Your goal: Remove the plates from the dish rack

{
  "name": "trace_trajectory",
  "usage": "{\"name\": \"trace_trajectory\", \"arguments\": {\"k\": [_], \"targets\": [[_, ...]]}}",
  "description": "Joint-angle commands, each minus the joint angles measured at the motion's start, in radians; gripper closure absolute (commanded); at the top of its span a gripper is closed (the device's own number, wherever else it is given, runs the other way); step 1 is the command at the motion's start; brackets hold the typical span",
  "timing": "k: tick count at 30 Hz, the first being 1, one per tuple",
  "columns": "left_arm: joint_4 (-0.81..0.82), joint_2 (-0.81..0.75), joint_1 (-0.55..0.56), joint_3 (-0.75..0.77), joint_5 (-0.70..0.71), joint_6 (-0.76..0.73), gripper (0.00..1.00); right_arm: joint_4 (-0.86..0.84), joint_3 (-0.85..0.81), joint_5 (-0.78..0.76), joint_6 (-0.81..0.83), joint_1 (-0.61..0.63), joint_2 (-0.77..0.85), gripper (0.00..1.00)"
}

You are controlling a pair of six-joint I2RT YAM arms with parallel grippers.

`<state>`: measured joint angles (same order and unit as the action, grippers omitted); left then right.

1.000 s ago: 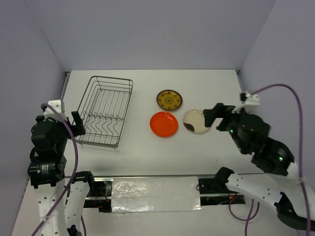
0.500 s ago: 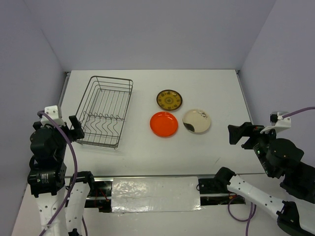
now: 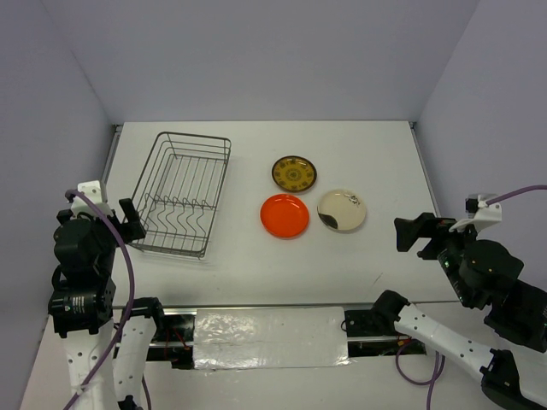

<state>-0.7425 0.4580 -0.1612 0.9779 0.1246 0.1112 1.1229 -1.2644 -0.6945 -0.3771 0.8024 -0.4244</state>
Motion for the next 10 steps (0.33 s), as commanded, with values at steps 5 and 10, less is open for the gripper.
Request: {"name": "trace_trajectory", "arguments": {"k": [5,10], "targets": [[0.043,0.016,-0.001,0.018,0.009,0.002,0.00,-0.025,0.016,-0.005,-0.011,0.003,0.001,0.00],[0.046,0.024,-0.001,0.024,0.012,-0.005,0.01,-0.034,0.034,-0.016,-0.013,0.003,0.003,0.00]]}}
